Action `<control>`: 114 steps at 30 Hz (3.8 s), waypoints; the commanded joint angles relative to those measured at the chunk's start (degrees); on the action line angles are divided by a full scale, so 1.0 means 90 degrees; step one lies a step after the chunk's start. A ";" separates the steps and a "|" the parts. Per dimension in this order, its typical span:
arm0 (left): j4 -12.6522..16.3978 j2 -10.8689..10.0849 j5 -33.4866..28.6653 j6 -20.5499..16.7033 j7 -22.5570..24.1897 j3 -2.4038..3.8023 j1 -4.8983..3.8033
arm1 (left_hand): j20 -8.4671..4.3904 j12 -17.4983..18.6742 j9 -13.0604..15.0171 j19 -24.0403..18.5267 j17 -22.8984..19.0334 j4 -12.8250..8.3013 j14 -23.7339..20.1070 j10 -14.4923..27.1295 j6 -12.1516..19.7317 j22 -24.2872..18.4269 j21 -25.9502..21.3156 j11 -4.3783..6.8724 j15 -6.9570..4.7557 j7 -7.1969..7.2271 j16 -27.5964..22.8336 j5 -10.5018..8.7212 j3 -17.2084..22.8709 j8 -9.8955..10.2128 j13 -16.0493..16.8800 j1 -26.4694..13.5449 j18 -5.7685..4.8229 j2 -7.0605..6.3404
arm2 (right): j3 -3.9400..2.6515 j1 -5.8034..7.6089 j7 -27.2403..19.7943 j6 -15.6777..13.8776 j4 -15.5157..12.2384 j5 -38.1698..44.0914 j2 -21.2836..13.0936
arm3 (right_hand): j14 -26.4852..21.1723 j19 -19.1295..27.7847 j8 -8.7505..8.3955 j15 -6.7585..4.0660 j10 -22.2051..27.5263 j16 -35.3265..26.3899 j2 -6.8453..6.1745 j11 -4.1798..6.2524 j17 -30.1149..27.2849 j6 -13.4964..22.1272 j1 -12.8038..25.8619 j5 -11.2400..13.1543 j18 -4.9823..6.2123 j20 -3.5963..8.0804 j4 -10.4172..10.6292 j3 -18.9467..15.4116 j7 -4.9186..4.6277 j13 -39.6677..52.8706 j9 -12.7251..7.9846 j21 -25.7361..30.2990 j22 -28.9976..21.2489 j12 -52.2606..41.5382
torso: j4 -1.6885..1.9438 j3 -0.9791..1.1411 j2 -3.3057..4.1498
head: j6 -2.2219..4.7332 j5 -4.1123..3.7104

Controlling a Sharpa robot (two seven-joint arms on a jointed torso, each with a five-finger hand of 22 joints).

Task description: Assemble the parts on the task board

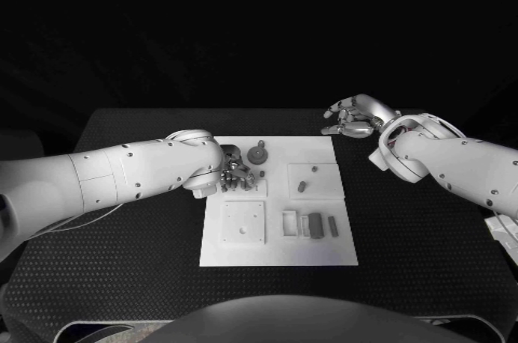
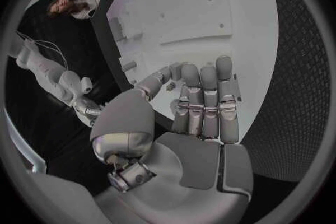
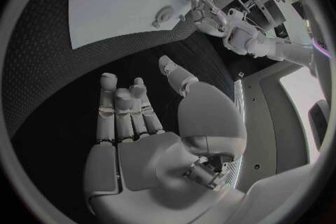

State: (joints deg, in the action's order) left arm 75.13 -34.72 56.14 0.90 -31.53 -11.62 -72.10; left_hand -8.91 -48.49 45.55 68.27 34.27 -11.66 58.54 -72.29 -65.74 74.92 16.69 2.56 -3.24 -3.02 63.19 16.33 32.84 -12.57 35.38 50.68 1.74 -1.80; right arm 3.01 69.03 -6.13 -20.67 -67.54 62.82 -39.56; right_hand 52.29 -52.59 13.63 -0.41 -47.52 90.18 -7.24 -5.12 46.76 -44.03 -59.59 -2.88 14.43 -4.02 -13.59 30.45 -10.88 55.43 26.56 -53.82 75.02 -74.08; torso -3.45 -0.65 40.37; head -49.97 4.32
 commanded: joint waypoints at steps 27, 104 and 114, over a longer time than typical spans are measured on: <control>-0.0043 0.0042 0.0007 -0.0018 0.0007 -0.0012 0.0031 | 0.0016 -0.0037 0.0137 -0.0068 -0.0029 -0.0531 -0.0068 0.0020 0.0080 0.0143 0.0035 0.0049 0.0015 -0.0020 0.0022 -0.0369 0.0582 0.0018 0.0003 0.0403 0.0070 0.0454 | -0.0002 -0.0014 -0.0035 0.0071 -0.0004 0.0009 0.0003 | 0.0008 0.0027 0.0038 -0.0043 0.0043 0.0042 -0.0001 -0.0009 -0.0014 0.0005 0.0048 0.0001 0.0064 -0.0003 0.0035 0.0008 -0.0071 -0.0015 -0.0011 0.0029 0.0091 -0.0042 | 0.0000 0.0000 0.0001 | -0.0003 0.0029; 0.0061 -0.0100 0.0522 0.0123 -0.0138 -0.0016 0.0059 | 0.0019 -0.0074 0.0024 -0.0077 -0.0079 -0.0430 -0.0098 0.0141 0.0178 0.0134 0.0036 -0.0006 0.0017 -0.0081 0.0020 -0.1292 0.0648 0.0162 0.0218 0.0658 0.0069 0.0435 | -0.0002 -0.0014 -0.0030 0.0094 -0.0017 0.0008 -0.0010 | 0.0002 0.0029 0.0046 -0.0041 0.0052 0.0052 -0.0004 -0.0011 -0.0027 0.0012 0.0048 0.0001 0.0064 -0.0004 0.0041 0.0005 -0.0073 -0.0039 -0.0019 0.0029 0.0092 -0.0061 | 0.0004 -0.0004 0.0000 | -0.0003 0.0017; 0.0061 -0.0107 0.0268 -0.0208 -0.0101 -0.0023 0.0059 | 0.0020 -0.0076 0.0002 -0.0075 -0.0083 -0.0424 -0.0097 0.0154 0.0181 0.0134 0.0035 -0.0010 0.0016 -0.0085 0.0028 -0.1422 0.0627 0.0179 0.0271 0.0671 0.0067 0.0466 | -0.0002 -0.0014 -0.0029 0.0092 -0.0018 0.0008 -0.0010 | 0.0001 0.0029 0.0047 -0.0041 0.0053 0.0053 -0.0004 -0.0011 -0.0029 0.0013 0.0047 0.0001 0.0064 -0.0004 0.0042 0.0006 -0.0073 -0.0042 -0.0020 0.0029 0.0093 -0.0064 | 0.0000 -0.0003 -0.0002 | -0.0003 0.0025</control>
State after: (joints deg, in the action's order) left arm 76.01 -35.47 59.19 0.18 -31.36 -11.54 -71.84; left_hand -8.68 -48.94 45.65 68.08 33.57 -11.70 57.93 -71.21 -64.66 74.92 16.91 2.54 -3.07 -3.76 63.18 3.69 34.55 -11.09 37.77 52.10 1.76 -2.03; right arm 3.01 68.92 -6.12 -20.48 -67.63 62.78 -39.65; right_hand 52.24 -52.60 13.84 -0.27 -47.52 90.40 -7.24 -5.12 46.57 -43.78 -59.59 -2.88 14.49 -4.02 -13.59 30.45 -10.89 55.13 26.43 -53.81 75.02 -74.30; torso -3.42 -0.68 40.35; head -50.00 4.50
